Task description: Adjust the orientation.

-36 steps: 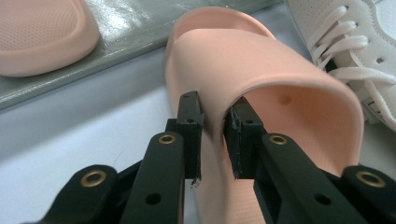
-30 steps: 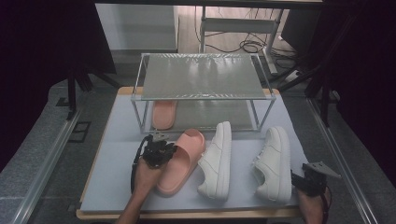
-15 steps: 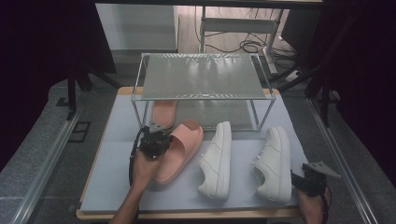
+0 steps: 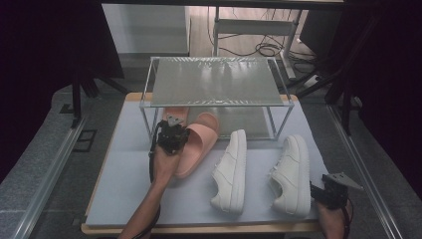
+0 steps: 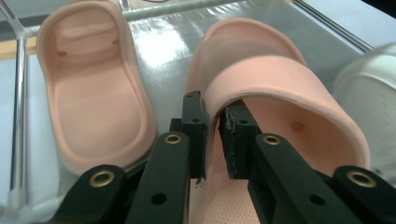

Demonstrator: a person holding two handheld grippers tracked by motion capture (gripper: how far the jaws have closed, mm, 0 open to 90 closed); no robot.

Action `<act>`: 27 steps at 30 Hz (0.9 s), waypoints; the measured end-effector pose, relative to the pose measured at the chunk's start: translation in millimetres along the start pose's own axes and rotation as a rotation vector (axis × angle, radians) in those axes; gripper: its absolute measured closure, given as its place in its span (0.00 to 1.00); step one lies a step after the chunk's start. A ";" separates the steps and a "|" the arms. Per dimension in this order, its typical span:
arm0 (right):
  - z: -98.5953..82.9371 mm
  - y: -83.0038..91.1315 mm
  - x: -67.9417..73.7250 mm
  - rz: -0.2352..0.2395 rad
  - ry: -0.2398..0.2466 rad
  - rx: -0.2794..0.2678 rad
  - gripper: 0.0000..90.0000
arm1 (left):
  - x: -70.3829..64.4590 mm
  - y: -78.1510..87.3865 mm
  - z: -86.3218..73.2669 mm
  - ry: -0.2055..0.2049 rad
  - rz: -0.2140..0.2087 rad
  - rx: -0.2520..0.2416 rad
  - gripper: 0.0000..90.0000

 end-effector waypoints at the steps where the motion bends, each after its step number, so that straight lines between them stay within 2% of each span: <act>1: 0.0 0.0 0.0 0.000 0.000 0.000 0.30 | -0.7 -3.4 0.9 0.000 0.008 -0.003 0.90; 12: -0.1 -0.2 -0.2 0.001 0.000 -0.002 0.30 | -0.1 -39.8 -0.8 0.035 0.105 -0.027 0.89; 16: -0.1 -0.1 -0.2 0.001 0.000 -0.002 0.30 | 6.9 -50.4 -8.2 0.080 0.140 -0.045 0.89; 18: -0.1 -0.1 -0.1 0.001 0.000 -0.002 0.30 | 8.7 -51.1 -9.2 0.083 0.142 -0.042 0.90; 21: -0.1 -0.2 -0.2 0.001 0.001 -0.002 0.30 | 12.3 -52.1 -8.5 0.084 0.110 -0.024 0.90; 22: -0.1 0.0 -0.2 0.001 0.001 -0.001 0.30 | 13.2 -50.7 -7.3 0.080 0.093 -0.013 0.86; 25: -0.1 -0.1 -0.1 0.001 0.001 -0.001 0.30 | 13.5 -47.5 -6.0 0.079 0.081 -0.011 0.81; 27: -0.1 -0.2 -0.1 0.001 0.001 -0.002 0.30 | 13.3 -38.5 -6.0 0.069 0.050 -0.001 0.78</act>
Point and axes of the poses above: each handheld gripper's, and its own axes: y roughly backward along the jaws, z roughly out of its top, x roughly to its left, the point moved 3 cm from there along -y, roughly forward along the jaws
